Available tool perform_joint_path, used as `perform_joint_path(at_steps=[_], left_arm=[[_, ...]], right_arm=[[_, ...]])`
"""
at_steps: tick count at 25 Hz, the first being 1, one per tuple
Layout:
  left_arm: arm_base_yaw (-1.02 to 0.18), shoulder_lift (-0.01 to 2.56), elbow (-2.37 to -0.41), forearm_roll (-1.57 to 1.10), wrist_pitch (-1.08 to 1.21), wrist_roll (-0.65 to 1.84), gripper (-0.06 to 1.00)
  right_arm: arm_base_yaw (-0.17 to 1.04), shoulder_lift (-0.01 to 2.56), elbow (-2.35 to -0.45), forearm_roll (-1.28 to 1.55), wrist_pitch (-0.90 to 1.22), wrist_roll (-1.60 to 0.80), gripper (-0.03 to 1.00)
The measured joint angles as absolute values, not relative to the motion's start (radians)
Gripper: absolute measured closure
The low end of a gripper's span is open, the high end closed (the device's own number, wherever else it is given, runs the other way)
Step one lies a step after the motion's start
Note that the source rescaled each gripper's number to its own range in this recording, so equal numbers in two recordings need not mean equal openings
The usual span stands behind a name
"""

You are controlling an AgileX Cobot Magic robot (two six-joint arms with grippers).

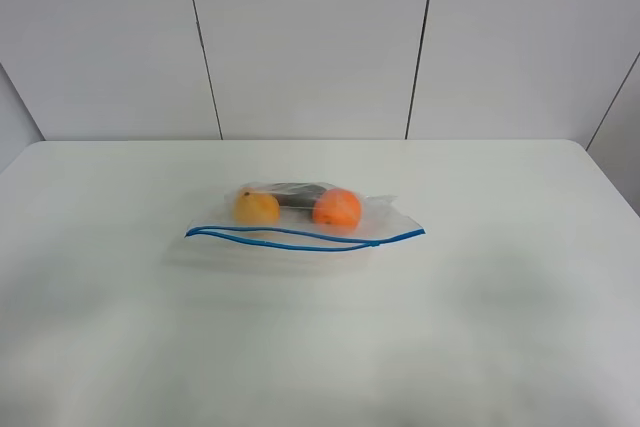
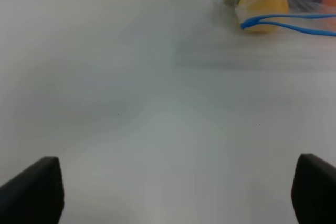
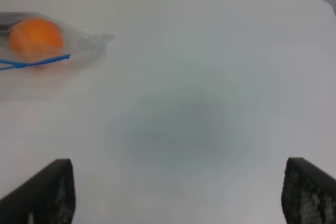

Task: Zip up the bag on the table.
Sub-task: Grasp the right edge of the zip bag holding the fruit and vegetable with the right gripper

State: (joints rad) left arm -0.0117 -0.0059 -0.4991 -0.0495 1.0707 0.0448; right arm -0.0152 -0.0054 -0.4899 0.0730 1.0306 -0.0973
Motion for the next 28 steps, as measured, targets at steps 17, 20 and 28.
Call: perform_joint_path(at_steps=[17,20,28], left_arm=[[-0.012,-0.006,-0.499,-0.049,1.071,0.045,-0.06],[-0.012,-0.006,-0.499,-0.049,1.071,0.045,-0.06],[-0.012,-0.006,-0.499,-0.049,1.071,0.045,-0.06]], right_arm=[[-0.015,0.393,-0.665,0.124,1.039,-0.090,0.04],[-0.015,0.640,-0.771,0.192,1.042,-0.089,0.04],[-0.015,1.227,-1.013,0.386,1.039,-0.092,0.04]])
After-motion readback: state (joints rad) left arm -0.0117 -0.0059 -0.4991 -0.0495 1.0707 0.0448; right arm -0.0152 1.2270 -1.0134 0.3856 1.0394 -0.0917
